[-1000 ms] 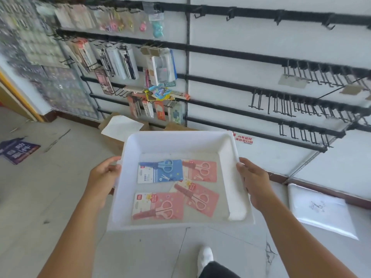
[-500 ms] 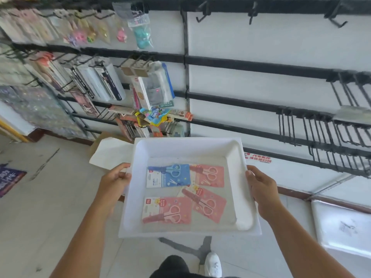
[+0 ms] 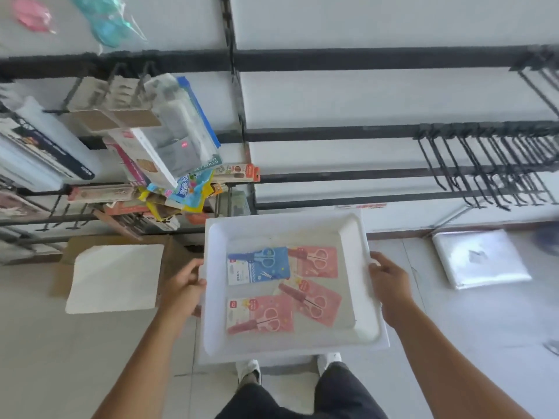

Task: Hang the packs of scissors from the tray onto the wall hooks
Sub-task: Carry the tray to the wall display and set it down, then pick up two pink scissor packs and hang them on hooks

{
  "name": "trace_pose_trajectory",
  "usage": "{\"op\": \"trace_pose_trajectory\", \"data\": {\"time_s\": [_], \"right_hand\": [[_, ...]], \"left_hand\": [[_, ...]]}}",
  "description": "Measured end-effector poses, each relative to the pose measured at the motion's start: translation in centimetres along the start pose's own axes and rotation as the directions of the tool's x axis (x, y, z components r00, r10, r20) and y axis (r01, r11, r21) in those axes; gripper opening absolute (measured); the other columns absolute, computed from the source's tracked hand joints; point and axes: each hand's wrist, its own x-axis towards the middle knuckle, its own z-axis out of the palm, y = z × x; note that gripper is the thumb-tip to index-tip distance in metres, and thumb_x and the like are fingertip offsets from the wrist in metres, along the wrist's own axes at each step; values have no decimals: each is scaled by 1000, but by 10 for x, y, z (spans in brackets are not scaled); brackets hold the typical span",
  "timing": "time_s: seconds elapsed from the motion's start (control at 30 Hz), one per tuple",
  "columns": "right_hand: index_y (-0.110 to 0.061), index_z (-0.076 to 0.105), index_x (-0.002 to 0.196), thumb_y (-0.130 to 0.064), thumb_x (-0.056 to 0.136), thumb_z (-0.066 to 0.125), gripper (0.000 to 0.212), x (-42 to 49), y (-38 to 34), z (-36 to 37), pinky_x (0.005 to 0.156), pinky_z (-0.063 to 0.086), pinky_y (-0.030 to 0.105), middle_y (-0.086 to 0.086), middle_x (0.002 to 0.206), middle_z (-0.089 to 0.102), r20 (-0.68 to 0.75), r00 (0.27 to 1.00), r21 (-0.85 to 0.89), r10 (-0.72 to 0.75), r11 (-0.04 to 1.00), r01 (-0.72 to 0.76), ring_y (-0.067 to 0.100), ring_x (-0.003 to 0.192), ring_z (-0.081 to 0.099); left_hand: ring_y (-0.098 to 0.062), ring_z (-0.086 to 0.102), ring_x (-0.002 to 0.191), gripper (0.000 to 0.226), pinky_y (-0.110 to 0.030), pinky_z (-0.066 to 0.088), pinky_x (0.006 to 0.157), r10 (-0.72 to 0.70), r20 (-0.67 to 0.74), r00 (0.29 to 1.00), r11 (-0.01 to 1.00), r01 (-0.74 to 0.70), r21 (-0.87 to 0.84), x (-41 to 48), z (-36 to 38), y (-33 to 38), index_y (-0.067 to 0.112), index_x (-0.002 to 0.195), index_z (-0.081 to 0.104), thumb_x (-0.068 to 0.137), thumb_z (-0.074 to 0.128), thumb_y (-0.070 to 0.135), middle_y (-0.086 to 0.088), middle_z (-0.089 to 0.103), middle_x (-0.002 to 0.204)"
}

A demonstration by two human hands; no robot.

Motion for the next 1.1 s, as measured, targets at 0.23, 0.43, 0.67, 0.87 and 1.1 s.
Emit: {"op": "trace_pose_trajectory", "data": {"time_s": [0.23,0.43,0.67,0.87,1.1], "right_hand": [[-17,71,120,-1,99,41,40,52,28,24,51,38,22,9,77,59,-13,991,-15,134,991,-135,23,65,45],[-18,69,125,6,93,35,53,92,45,51,50,39,21,3,71,57,-8,985,-70,172,983,-172,19,57,45],[-22,62,134,6,93,36,56,109,49,66,53,41,19,-4,85,60,-77,985,-77,155,984,-161,12,64,53],[-21,65,126,-1,88,46,46,82,45,80,106,43,45,2,132,60,-174,974,-293,-142,952,86,23,121,56],[-17,70,116,-7,95,52,29,57,43,113,58,49,6,-14,102,66,110,988,-151,-106,981,122,1,92,63]], "left_hand": [[-21,63,108,71,-37,58,74,-91,64,994,996,90,13,44,40,-30,35,143,48,89,49,-10,0,58,134],[-27,48,136,79,-49,49,102,-122,44,992,992,121,31,88,70,-58,36,149,39,84,46,-8,-2,46,153],[-29,50,133,73,-40,49,98,-85,-55,995,996,86,21,112,91,-57,26,149,44,85,47,-9,-4,51,148],[-25,52,126,42,-45,43,106,233,-259,938,959,-176,224,97,101,-44,11,125,62,86,54,-3,-6,58,133],[-20,64,91,32,-29,51,65,-178,-113,978,974,191,119,80,135,-33,14,125,58,93,53,11,-4,64,119]]}}
